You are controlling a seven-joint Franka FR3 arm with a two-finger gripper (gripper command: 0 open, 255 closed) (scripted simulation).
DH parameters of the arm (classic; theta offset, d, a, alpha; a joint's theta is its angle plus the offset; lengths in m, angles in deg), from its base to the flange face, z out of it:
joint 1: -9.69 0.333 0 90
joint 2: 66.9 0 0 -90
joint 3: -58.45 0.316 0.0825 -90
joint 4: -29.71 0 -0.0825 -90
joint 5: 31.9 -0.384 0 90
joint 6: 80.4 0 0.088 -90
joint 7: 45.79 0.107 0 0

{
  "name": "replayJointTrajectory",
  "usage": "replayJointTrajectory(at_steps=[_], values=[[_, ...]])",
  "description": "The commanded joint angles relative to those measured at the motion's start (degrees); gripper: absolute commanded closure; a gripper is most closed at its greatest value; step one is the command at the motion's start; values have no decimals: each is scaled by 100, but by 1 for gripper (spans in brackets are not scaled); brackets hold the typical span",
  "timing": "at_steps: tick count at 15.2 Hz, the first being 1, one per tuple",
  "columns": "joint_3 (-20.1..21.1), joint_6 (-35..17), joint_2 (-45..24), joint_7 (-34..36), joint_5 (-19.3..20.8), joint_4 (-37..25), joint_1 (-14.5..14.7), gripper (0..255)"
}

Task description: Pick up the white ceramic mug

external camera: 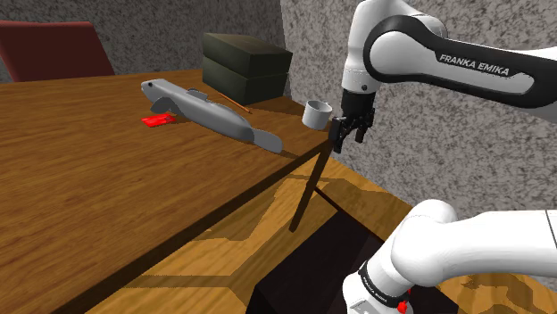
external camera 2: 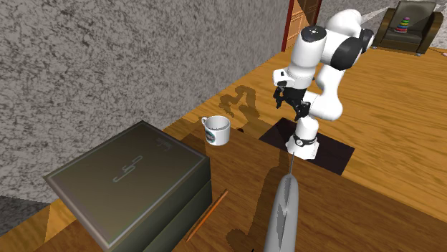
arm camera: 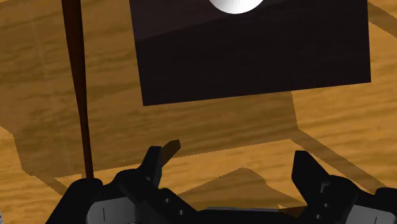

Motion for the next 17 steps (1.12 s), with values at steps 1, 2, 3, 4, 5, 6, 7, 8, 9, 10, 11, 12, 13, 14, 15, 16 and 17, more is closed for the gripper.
replayJointTrajectory(at_steps=[1, 2, 3, 4, 5, 6, 7, 8, 9, 10, 11, 12, 13, 14, 15, 16, 17], values=[[0, 0, 0, 0, 0, 0, 0, 0], [-85, -131, -160, -88, 48, -85, -23, 0], [-168, -259, -322, -176, 91, -176, -45, 0], [-250, -382, -488, -263, 127, -275, -63, 0], [-330, -501, -656, -351, 158, -380, -81, 0], [-408, -615, -826, -439, 182, -492, -96, 0], [-485, -724, -999, -528, 199, -610, -111, 0], [-561, -829, -1173, -617, 211, -736, -123, 0], [-635, -928, -1350, -707, 216, -867, -134, 0], [-708, -1022, -1528, -798, 214, -1006, -144, 0], [-779, -1110, -1709, -891, 206, -1151, -153, 0], [-850, -1193, -1891, -985, 192, -1303, -161, 0], [-918, -1270, -2075, -1080, 171, -1462, -168, 0], [-984, -1341, -2262, -1177, 142, -1628, -176, 0], [-1049, -1405, -2450, -1276, 108, -1801, -184, 0], [-1112, -1463, -2640, -1376, 66, -1981, -193, 0], [-1173, -1515, -2833, -1477, 17, -2169, -203, 0]])
